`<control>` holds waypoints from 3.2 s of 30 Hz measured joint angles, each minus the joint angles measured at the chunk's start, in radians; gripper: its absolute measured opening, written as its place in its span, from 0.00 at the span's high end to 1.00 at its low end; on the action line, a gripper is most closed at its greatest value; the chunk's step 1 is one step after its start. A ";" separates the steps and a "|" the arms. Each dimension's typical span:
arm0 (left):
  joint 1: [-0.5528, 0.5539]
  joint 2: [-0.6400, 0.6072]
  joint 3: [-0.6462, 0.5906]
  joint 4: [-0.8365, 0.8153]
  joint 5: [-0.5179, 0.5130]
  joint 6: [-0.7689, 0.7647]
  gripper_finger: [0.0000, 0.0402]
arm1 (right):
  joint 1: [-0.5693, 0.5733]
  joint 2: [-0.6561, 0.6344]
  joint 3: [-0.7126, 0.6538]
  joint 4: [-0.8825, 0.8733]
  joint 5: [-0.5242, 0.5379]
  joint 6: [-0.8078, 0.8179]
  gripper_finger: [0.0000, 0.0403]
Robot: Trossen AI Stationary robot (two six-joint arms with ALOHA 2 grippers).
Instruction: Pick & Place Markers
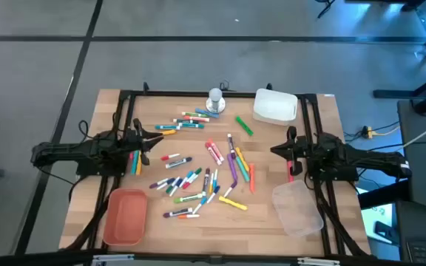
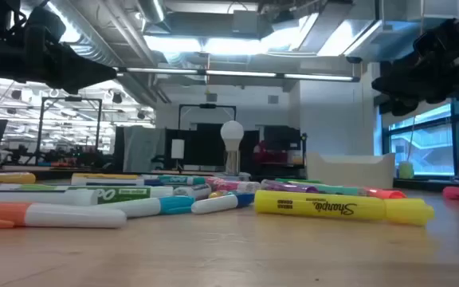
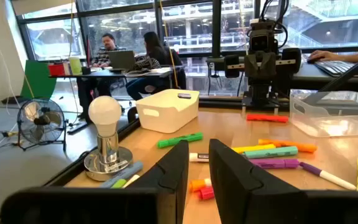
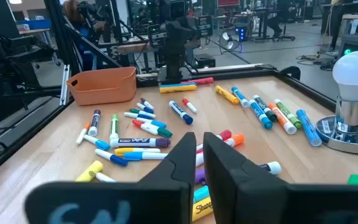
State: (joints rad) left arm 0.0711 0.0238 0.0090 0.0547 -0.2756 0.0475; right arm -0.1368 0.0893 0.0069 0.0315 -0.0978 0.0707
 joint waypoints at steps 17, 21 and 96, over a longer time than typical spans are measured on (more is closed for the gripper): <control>0.000 0.000 0.000 0.000 0.000 0.000 0.85 | 0.000 0.000 0.000 0.000 0.000 0.000 0.92; 0.000 0.000 0.000 0.000 0.000 0.000 0.85 | 0.000 0.000 0.000 0.000 0.000 0.000 0.92; 0.000 0.000 0.000 0.014 0.000 -0.004 0.85 | 0.003 0.012 0.000 0.023 0.317 0.521 0.92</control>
State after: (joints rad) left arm 0.0711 0.0242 0.0086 0.0692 -0.2752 0.0433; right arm -0.1337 0.1012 0.0067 0.0547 0.2187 0.5920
